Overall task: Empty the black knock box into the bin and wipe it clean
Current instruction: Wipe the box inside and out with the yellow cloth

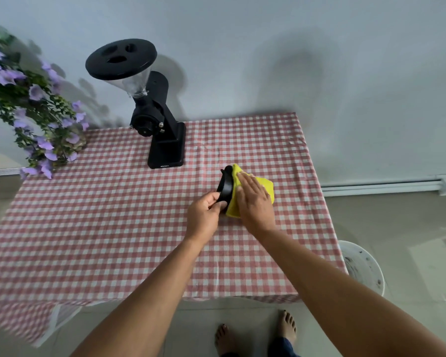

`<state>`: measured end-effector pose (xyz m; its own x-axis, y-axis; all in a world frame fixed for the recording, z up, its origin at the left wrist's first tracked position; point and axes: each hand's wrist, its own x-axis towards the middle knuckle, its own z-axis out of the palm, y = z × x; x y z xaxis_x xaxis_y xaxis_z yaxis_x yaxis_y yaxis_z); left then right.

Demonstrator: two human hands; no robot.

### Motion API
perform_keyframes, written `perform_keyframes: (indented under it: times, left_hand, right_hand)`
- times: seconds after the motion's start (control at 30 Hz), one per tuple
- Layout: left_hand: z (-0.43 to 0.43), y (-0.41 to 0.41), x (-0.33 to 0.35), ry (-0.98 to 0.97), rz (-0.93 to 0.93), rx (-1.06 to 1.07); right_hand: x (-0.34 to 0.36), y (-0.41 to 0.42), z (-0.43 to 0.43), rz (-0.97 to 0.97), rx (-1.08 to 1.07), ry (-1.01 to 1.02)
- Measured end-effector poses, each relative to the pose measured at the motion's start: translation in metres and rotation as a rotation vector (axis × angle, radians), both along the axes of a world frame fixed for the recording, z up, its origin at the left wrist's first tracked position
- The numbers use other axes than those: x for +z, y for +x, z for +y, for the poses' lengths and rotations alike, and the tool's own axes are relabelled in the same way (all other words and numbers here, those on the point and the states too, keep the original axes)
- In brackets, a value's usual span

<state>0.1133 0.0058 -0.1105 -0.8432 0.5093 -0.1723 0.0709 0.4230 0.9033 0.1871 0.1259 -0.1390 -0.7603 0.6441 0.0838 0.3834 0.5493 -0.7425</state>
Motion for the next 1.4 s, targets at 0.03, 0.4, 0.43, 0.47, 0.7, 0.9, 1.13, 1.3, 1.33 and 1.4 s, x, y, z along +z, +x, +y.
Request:
perform_keyframes:
  times: [0.03,0.4,0.43,0.47,0.7,0.9,1.13,1.3,1.33,1.4]
  left_hand:
    - [0.0,0.001,0.0,-0.008,0.011,0.003]
    - [-0.002,-0.005,-0.003,-0.046,0.015,-0.059]
    - [-0.002,-0.005,-0.004,-0.04,0.023,-0.061]
    - [-0.001,-0.004,-0.004,-0.032,0.032,-0.063]
    - [0.006,-0.009,-0.003,-0.06,0.111,-0.119]
    - [-0.001,-0.01,-0.006,-0.055,0.036,-0.094]
    - [0.006,-0.017,0.021,-0.091,0.02,-0.047]
    - [0.02,-0.017,0.021,-0.158,0.094,0.074]
    - [0.021,-0.017,0.019,-0.172,0.093,0.085]
    - [0.02,-0.017,0.017,-0.182,0.082,0.106]
  right_hand:
    - [-0.003,0.001,0.01,-0.021,-0.073,-0.091]
    - [-0.001,-0.008,-0.006,0.112,0.024,0.042]
    - [-0.004,-0.009,0.001,0.089,-0.035,-0.021]
    - [-0.005,-0.011,0.009,0.064,-0.116,-0.12]
    - [0.009,-0.011,-0.002,0.155,-0.107,-0.078]
    - [-0.009,-0.001,0.021,0.042,-0.197,-0.213]
    - [-0.011,0.01,0.011,0.066,-0.198,-0.218]
    - [-0.01,0.013,0.003,0.077,-0.185,-0.131]
    - [-0.011,0.014,0.003,0.068,-0.18,-0.096]
    - [-0.014,0.016,0.001,0.078,-0.18,-0.035]
